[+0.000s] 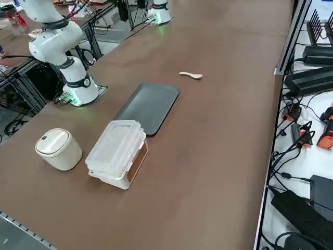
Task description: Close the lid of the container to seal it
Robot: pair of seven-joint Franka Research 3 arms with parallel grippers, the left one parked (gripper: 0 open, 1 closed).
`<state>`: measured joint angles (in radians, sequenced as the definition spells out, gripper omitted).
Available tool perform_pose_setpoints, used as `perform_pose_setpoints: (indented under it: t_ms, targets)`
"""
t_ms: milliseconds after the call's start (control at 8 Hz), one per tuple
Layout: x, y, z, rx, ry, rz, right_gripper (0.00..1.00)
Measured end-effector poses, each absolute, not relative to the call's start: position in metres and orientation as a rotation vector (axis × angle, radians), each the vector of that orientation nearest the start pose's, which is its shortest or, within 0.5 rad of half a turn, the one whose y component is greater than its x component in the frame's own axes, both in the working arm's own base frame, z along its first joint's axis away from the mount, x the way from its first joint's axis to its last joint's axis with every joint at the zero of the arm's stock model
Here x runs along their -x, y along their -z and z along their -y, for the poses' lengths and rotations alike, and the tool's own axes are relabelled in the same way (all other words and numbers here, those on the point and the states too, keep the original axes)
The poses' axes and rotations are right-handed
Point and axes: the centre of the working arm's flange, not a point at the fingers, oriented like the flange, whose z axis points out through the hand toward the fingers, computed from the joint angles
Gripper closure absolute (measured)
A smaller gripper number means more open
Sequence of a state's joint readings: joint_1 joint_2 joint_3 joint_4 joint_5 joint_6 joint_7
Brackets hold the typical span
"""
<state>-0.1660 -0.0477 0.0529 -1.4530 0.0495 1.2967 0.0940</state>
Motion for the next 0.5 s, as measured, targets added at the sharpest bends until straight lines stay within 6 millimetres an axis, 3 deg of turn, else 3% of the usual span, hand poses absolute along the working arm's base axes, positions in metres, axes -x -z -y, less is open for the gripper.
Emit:
perform_pose_setpoints:
  t_ms: [500]
  targets:
    - [-0.524, -0.656, 0.037, 3.070, -0.247, -0.270, 0.00]
